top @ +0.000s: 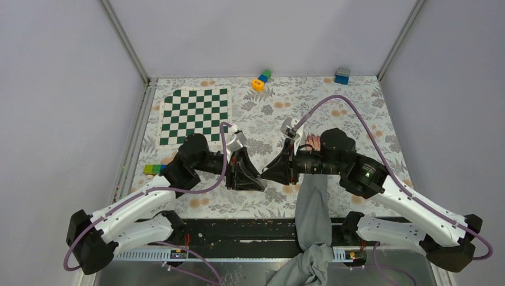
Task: Paint the nails
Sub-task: Screw the nail polish bottle.
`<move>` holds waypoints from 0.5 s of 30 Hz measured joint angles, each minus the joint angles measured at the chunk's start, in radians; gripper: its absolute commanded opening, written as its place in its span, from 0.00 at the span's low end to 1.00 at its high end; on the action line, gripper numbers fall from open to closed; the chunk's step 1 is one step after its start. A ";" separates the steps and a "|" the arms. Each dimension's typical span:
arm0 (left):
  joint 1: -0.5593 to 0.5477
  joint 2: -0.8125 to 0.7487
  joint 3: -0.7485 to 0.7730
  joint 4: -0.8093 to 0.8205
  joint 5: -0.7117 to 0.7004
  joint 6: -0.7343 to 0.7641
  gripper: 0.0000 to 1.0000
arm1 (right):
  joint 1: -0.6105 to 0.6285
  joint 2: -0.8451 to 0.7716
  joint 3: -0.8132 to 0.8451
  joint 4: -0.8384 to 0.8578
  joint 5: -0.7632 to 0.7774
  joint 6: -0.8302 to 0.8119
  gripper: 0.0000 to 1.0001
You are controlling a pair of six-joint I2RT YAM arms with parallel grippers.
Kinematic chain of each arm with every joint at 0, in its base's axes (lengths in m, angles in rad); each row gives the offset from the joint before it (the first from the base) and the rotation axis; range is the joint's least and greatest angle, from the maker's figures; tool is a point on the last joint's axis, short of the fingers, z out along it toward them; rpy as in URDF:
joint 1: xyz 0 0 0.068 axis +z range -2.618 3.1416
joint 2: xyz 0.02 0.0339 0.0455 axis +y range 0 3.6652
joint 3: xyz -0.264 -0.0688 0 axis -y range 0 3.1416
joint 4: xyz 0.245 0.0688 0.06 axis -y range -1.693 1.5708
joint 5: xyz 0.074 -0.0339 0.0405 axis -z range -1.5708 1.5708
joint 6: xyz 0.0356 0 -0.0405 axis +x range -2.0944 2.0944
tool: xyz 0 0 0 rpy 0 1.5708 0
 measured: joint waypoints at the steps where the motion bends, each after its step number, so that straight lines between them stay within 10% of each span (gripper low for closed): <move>1: 0.000 -0.006 0.001 -0.028 -0.023 0.018 0.00 | 0.000 0.008 0.004 -0.008 0.018 0.011 0.00; 15: 0.003 -0.068 0.005 -0.307 -0.404 0.175 0.00 | 0.005 0.133 0.005 -0.013 0.331 0.285 0.00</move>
